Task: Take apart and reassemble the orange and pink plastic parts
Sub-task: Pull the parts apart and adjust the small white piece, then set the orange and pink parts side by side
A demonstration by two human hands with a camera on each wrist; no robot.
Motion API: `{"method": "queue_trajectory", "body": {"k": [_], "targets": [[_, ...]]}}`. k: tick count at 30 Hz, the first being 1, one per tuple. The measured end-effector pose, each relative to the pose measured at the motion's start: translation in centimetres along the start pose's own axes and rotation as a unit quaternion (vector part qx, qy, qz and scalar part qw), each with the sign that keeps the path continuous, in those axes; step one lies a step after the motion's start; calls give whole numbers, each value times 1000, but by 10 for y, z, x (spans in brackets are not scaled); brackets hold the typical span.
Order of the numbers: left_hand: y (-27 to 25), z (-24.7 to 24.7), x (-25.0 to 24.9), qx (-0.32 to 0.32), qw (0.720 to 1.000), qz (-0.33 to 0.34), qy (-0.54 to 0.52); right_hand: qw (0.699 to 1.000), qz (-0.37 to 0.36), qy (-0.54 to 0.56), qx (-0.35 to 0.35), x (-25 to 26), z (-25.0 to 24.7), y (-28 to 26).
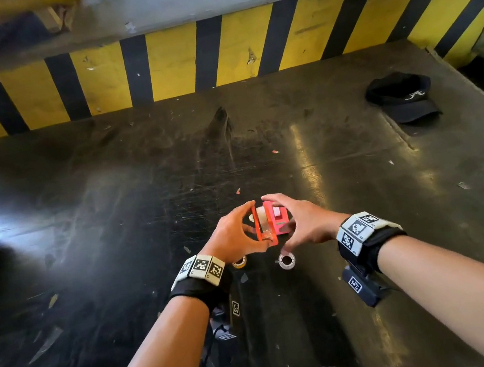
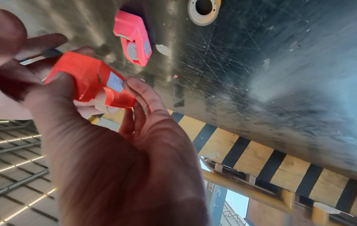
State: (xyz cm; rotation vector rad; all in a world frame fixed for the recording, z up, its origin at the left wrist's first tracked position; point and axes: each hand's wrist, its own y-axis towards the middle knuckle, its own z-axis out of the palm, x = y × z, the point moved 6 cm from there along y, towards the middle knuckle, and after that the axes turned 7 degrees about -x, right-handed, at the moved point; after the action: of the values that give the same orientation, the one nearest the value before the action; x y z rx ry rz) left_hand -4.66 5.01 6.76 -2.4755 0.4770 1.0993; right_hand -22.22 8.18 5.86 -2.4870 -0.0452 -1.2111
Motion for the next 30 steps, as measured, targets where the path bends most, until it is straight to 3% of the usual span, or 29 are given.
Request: {"method": "queue_trajectory", "body": {"k": [6, 18, 27, 30], "targets": [[40, -3, 29, -5, 999, -27, 35, 989, 21, -135, -57, -35, -15, 41], [98, 26, 94, 32, 992, -99, 68, 969, 76, -232, -24, -85, 12, 98], [98, 31, 100, 36, 994, -79, 70, 976, 64, -195, -65, -85, 11, 96], [95, 15, 79, 7, 997, -32, 68, 984, 46, -152, -80, -75, 3, 88]]}}
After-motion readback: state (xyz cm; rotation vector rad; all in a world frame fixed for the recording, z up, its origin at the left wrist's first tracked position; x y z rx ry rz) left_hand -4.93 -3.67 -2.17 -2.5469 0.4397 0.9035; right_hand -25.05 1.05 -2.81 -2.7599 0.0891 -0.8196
